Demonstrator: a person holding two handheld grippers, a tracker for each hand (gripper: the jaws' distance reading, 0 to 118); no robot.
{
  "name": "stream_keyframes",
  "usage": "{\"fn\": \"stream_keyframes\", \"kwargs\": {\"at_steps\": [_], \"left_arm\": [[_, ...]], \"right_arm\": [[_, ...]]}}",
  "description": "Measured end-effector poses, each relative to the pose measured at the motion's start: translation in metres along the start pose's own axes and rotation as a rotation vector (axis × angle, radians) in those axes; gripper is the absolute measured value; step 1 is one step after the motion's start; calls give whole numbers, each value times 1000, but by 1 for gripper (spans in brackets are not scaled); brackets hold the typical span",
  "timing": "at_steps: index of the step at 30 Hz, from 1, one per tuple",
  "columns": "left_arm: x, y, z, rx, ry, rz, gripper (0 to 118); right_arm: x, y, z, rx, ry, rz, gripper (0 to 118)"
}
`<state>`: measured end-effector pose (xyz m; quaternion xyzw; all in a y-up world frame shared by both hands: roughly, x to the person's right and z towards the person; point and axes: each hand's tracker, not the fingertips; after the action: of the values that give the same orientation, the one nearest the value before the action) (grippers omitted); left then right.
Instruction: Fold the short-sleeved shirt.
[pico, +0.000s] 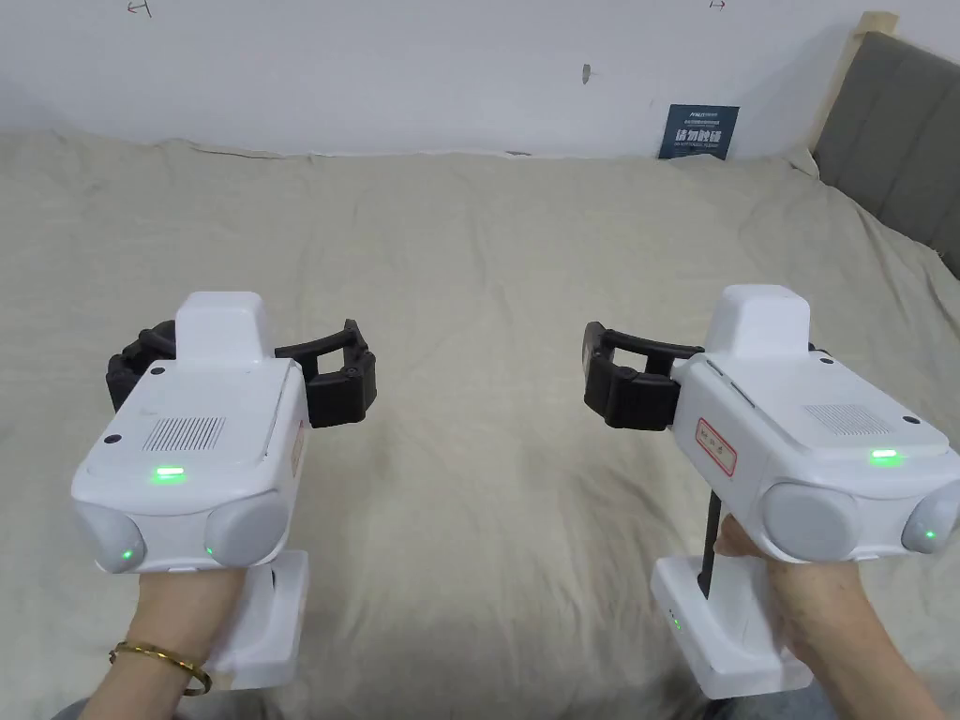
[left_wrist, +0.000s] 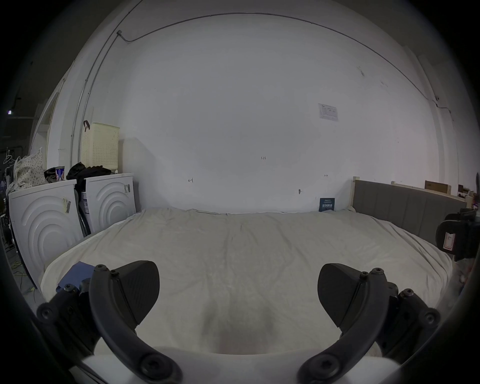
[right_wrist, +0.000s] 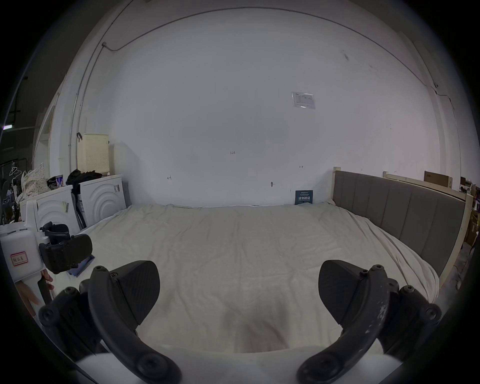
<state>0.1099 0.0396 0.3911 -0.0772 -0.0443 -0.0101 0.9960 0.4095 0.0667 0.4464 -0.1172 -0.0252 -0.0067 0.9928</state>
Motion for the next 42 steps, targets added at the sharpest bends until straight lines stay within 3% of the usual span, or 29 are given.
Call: {"fn": "stream_keyframes", "kwargs": {"at_steps": [42], "left_arm": [[3,0,-7,-2,0,1,118]], "right_arm": [[0,-3,-8,-1,-10,7,118]]}}
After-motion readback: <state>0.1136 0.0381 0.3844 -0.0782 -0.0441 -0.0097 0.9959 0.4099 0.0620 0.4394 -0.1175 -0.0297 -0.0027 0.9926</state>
